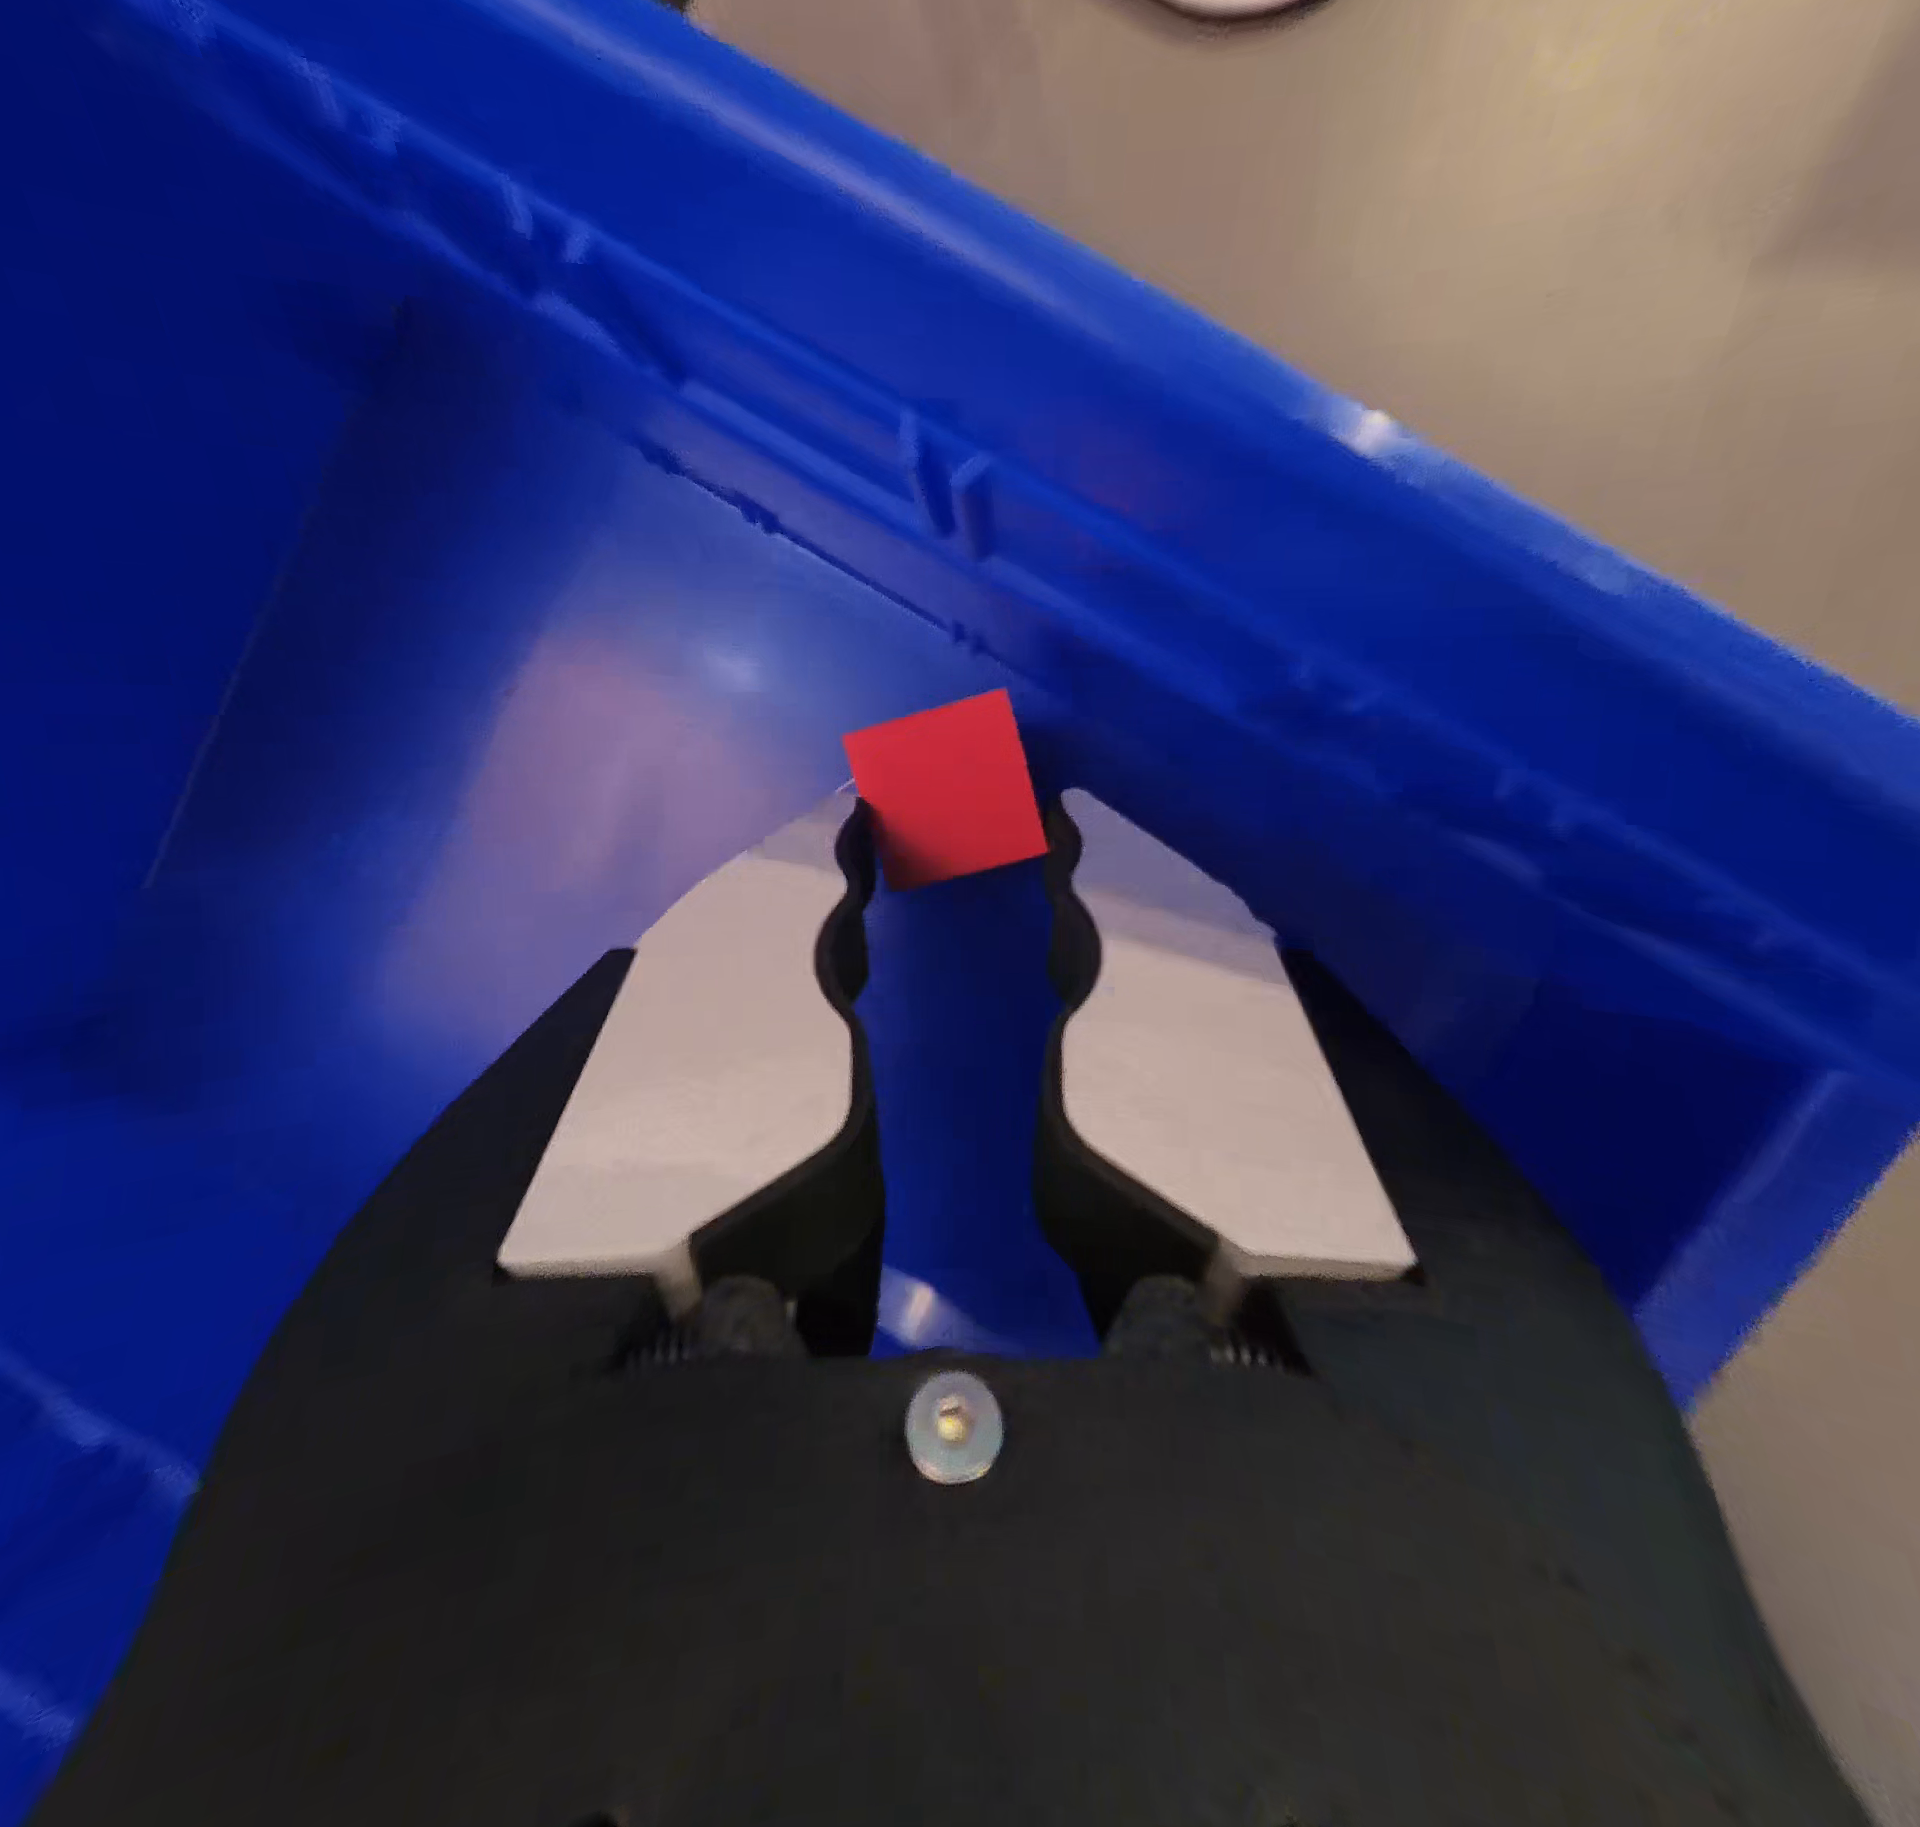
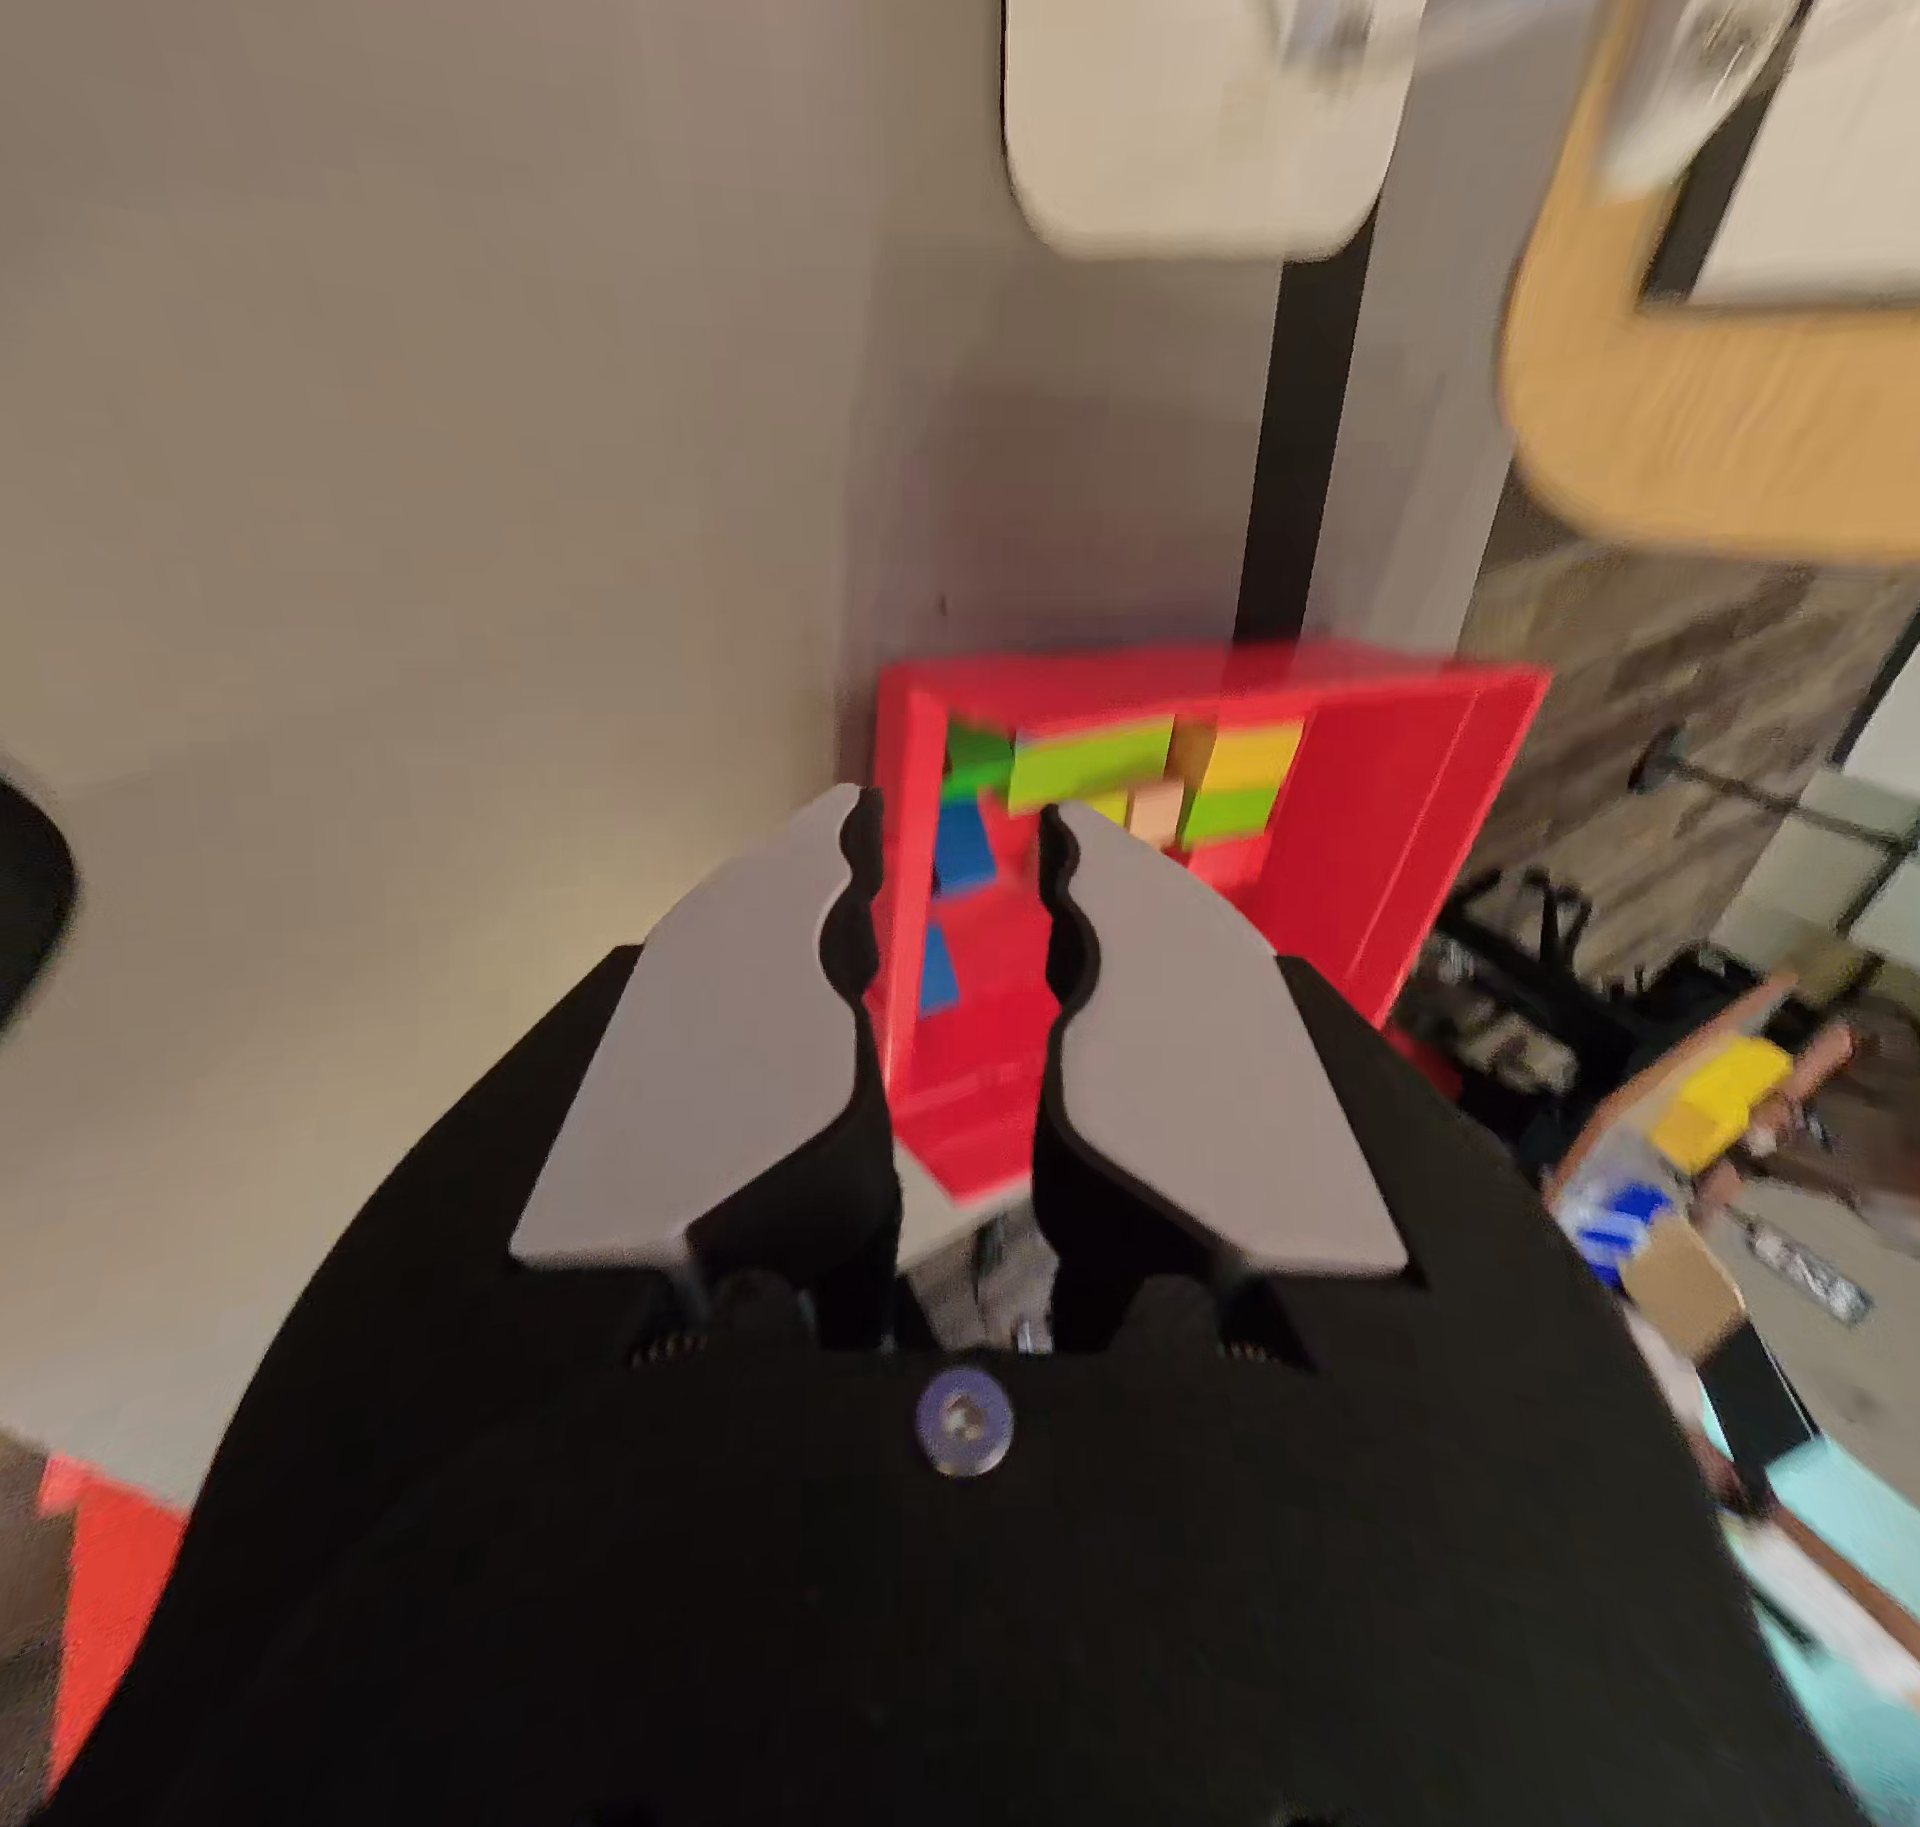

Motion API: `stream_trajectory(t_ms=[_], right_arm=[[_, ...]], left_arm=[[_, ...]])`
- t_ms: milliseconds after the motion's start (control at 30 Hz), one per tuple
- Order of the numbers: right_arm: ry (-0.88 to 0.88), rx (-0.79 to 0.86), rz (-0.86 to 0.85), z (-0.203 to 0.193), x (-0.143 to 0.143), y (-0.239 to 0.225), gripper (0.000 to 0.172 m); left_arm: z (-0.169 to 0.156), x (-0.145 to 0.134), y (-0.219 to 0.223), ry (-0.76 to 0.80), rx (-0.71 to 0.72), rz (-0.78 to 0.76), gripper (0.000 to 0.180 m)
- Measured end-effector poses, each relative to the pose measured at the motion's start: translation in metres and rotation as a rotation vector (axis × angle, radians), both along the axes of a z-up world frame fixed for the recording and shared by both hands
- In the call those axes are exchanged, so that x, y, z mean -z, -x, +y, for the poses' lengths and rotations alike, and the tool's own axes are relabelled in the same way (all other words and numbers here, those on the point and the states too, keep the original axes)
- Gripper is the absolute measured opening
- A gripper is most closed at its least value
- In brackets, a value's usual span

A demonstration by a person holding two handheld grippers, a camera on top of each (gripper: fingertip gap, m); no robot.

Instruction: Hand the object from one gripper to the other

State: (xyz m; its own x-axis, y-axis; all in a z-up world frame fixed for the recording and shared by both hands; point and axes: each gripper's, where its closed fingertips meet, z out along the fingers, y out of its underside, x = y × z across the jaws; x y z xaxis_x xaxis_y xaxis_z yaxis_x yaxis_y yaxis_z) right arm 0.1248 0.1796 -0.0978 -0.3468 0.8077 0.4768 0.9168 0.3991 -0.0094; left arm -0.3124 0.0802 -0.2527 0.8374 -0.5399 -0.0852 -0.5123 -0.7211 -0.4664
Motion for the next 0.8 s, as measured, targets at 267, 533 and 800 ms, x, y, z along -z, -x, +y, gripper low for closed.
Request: stream_trajectory(t_ms=[267, 533, 800], right_arm=[[0.408, -0.346, 0.584, -0.140, -0.043, 0.178, 0.041], [0.641, -0.461, 0.857, -0.195, -0.081, 0.232, 0.048], [0.737, -0.505, 0.884, -0.206, -0.092, 0.208, 0.038]], left_arm=[[-0.053, -0.165, -0.090, -0.476, 0.235, -0.289, 0.031], [-0.095, -0.240, -0.203, -0.681, 0.530, -0.389, 0.031], [-0.100, -0.245, -0.234, -0.699, 0.670, -0.400, 0.031]])
